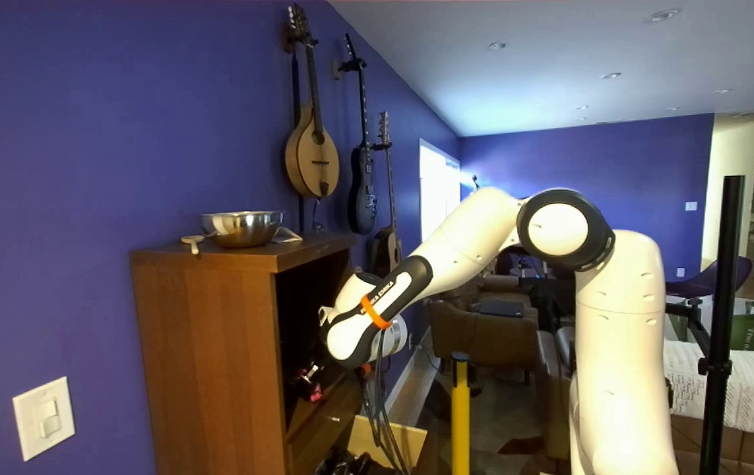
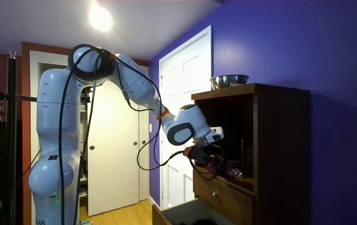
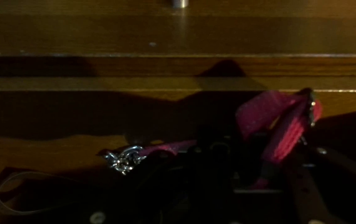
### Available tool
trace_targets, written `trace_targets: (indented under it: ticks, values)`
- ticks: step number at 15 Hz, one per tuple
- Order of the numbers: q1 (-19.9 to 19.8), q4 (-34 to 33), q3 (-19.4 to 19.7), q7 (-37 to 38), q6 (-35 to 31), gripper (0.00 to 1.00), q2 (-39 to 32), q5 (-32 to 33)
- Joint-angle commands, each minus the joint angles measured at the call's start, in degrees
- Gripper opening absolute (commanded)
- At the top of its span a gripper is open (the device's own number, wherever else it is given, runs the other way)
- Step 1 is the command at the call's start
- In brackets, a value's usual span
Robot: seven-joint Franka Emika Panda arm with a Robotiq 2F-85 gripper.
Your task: Pick up the pink strap with chains and put it in the open drawer
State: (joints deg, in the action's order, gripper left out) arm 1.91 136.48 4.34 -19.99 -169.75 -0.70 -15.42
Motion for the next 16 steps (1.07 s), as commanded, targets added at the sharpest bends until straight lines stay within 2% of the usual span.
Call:
trace_targets:
  ticks: [1,4,8,12,16]
  values:
    - [-1.57,0.41,1.25,11.85,9.69,0.06,3.41,10.70]
    - [-3.43,0.23,-0.31,19.43,19.73,0.06,7.78,16.88]
    - [-3.13,0.79,-1.20,20.65,33.01,0.06,13.79,14.75]
    - [-3.71,1.62,-1.49,23.02,40.54,0.06,18.08,15.03]
    - [-4.70,2.85,-0.71,23.77,43.86,0.06,19.48,14.52]
